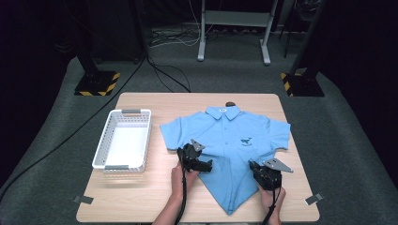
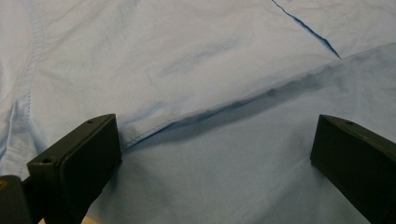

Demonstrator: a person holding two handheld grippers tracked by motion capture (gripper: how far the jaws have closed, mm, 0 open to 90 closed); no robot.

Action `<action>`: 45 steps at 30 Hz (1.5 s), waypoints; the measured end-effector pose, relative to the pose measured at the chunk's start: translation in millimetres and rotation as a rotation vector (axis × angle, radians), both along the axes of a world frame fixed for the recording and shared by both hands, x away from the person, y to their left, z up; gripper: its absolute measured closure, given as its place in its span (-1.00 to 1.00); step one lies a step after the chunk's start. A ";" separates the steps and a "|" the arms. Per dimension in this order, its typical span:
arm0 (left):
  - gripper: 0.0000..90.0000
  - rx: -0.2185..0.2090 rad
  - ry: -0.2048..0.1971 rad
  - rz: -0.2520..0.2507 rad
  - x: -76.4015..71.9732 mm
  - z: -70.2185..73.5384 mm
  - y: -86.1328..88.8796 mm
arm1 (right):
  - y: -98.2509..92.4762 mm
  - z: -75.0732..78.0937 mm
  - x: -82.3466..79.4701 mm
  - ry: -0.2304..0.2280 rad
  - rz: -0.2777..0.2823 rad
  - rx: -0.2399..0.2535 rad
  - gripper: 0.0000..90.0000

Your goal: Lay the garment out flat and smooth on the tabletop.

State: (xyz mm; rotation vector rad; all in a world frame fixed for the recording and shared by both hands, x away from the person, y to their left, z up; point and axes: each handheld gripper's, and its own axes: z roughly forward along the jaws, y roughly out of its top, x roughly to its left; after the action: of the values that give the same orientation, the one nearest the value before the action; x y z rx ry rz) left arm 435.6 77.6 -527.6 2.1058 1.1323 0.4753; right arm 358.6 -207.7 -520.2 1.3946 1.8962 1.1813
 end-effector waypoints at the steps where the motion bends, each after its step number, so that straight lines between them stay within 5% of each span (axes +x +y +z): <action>1: -0.97 0.000 0.000 0.000 0.0 0.0 0.0 | -0.1 0.2 -0.9 0.000 -0.004 0.003 0.88; 32: -0.97 0.001 0.000 -0.001 0.2 0.1 0.1 | -26.2 -0.9 -32.2 0.019 -0.027 -0.015 0.87; 45: -0.97 0.001 0.001 -0.002 0.4 0.2 0.1 | -49.6 -1.8 -57.6 0.026 -0.071 -0.020 0.85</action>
State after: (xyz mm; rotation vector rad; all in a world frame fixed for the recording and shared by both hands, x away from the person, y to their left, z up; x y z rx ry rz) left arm 436.0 77.7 -527.4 2.1080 1.1307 0.4749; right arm 301.1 -257.3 -522.1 1.4608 1.8547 1.1130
